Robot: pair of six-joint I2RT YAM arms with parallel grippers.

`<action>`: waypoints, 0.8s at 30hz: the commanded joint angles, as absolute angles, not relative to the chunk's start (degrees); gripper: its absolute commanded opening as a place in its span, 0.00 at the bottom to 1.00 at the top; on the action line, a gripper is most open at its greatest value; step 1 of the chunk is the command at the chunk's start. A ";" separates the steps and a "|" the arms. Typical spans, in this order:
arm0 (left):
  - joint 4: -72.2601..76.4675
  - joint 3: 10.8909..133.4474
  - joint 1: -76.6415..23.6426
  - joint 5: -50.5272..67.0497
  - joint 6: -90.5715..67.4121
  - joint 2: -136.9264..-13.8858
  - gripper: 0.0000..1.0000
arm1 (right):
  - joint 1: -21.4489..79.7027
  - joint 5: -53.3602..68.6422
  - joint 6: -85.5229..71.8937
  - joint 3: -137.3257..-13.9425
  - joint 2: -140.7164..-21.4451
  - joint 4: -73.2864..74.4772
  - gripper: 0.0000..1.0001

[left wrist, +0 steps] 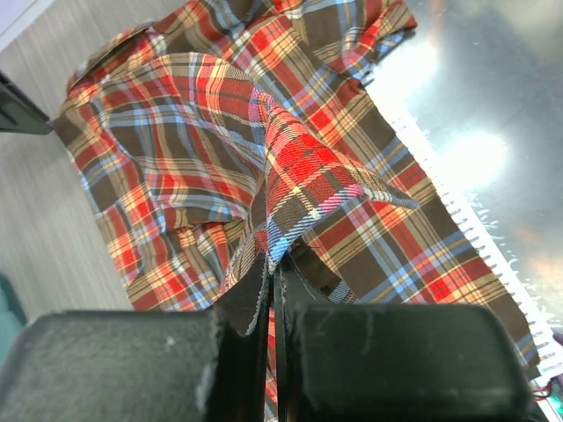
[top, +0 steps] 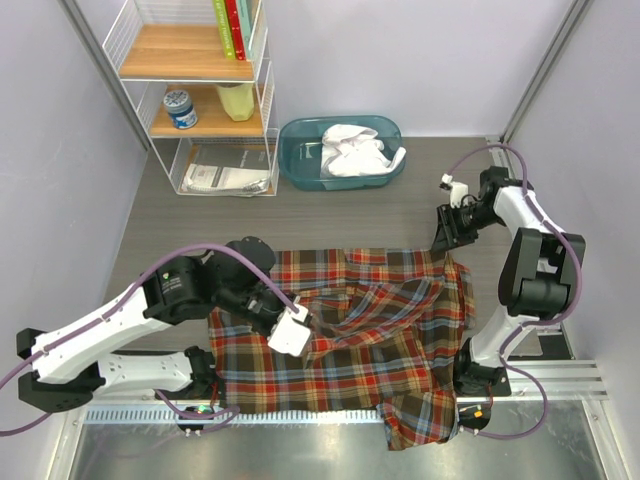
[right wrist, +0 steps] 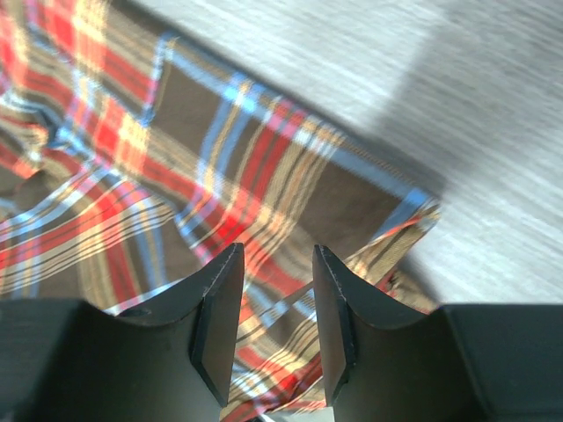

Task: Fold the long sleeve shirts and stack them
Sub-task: Fold the shirt

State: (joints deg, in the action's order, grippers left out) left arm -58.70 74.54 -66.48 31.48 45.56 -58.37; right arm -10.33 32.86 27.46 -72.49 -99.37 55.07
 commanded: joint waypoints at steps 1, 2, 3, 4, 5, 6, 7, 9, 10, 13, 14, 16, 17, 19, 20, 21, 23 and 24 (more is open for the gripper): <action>-59.50 75.41 -66.53 34.80 45.35 -57.74 0.00 | -10.20 29.71 26.72 -71.28 -101.68 50.54 0.41; -58.98 75.24 -66.53 34.80 44.39 -58.09 0.00 | -10.20 29.19 26.89 -70.93 -102.12 49.93 0.40; -56.97 75.15 -66.53 34.02 41.43 -58.18 0.00 | -10.20 28.40 27.07 -70.49 -102.39 49.66 0.39; -55.82 74.89 -66.53 33.14 39.57 -58.36 0.00 | -10.20 27.87 27.42 -69.62 -102.74 49.48 0.39; -54.42 74.01 -66.53 30.70 38.07 -58.53 0.00 | -10.28 27.25 27.86 -69.17 -102.66 49.22 0.39; -52.75 73.22 -66.53 28.67 36.32 -58.80 0.00 | -10.20 26.29 28.30 -68.82 -102.74 49.13 0.38; -47.95 72.26 -66.36 26.30 30.47 -58.89 0.00 | -10.28 25.93 28.56 -68.21 -102.74 49.22 0.38; -44.49 69.71 -64.01 19.29 25.43 -59.50 0.00 | -10.20 25.84 29.61 -68.20 -101.69 50.01 0.38; -42.65 69.00 -62.33 17.33 21.22 -59.85 0.00 | -10.28 26.54 29.88 -68.90 -100.99 50.36 0.39; -39.82 67.33 -51.27 17.84 16.45 -62.48 0.00 | -10.20 30.74 31.99 -71.88 -98.44 54.04 0.46; -39.03 66.98 -48.28 18.62 13.39 -63.27 0.00 | -10.20 31.98 32.78 -72.76 -98.00 56.84 0.48; -38.94 66.27 -40.19 23.36 11.44 -65.99 0.00 | -10.20 33.74 33.92 -74.61 -97.03 58.79 0.53; -39.02 65.92 -38.08 24.77 10.03 -66.96 0.00 | -10.11 35.49 34.53 -75.14 -96.77 60.89 0.54; -39.37 64.00 -33.50 26.36 9.32 -69.68 0.00 | -9.93 36.91 35.33 -75.67 -96.07 62.31 0.57; -39.29 63.29 -32.01 27.24 8.45 -70.48 0.00 | -9.41 38.13 36.03 -75.85 -95.89 63.97 0.59; -39.20 62.50 -29.38 27.94 8.09 -71.01 0.00 | -9.14 38.41 36.64 -75.76 -95.63 64.68 0.62; -39.55 61.09 -26.99 29.44 7.82 -72.94 0.00 | -8.18 38.50 37.35 -75.24 -95.10 65.65 0.66; -40.42 60.82 -24.81 30.05 7.82 -73.56 0.00 | -7.83 38.41 37.53 -74.45 -94.92 65.74 0.68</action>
State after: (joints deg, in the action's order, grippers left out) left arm -40.71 62.17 -29.45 25.10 11.35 -71.99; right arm -9.43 35.14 34.44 -74.17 -97.25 60.90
